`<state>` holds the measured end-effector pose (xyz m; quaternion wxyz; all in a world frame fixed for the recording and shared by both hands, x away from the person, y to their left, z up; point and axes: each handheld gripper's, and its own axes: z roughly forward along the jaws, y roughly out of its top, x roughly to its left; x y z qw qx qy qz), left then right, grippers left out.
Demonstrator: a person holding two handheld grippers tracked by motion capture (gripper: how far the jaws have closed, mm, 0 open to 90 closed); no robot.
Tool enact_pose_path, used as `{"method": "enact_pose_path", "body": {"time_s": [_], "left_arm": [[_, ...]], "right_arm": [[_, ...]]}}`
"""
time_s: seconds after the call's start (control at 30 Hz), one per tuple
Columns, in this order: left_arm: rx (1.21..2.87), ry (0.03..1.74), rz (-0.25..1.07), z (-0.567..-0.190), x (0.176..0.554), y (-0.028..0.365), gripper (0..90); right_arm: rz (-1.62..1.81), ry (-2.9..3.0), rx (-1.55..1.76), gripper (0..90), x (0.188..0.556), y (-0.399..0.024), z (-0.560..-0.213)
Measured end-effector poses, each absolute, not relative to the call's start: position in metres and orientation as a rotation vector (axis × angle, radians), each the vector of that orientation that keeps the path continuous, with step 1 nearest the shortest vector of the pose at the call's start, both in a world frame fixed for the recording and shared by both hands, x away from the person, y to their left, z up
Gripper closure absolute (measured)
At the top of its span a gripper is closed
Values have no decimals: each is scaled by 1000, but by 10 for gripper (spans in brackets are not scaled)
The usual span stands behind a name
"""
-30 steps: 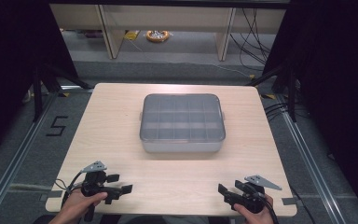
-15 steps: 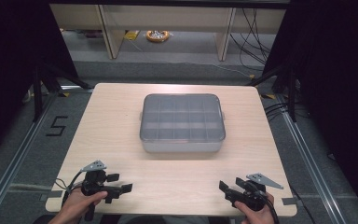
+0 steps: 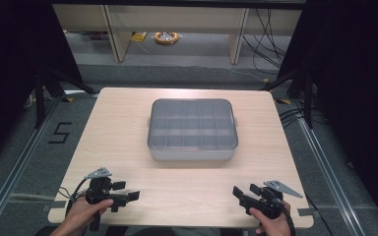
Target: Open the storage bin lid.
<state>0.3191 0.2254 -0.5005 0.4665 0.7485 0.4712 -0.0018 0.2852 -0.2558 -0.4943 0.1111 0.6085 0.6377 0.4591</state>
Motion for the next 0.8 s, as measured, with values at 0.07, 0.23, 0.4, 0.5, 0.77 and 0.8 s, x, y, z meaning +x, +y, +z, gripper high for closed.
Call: {"method": "enact_pose_path", "body": {"time_s": [0.07,0.23,0.4,0.5,0.77,0.8], "left_arm": [[1834,1160,-5,-501,320,225,159],[1827,1171,-11,-502,322,224,160],[1840,1163,25,-501,325,223,162],[1828,1171,25,-500,328,224,162],[1794,1207,9,-496,345,228,162],[1786,1208,18,-495,346,227,162]], "right_arm": [[1367,1873,1697,256,290,-261,-498],[1386,1851,1744,259,292,-261,-497],[1389,1836,1773,261,298,-258,-500],[1393,1857,1712,262,302,-262,-503],[1454,1777,1946,259,310,-263,-489],[1462,1787,1907,259,313,-265,-488]]}}
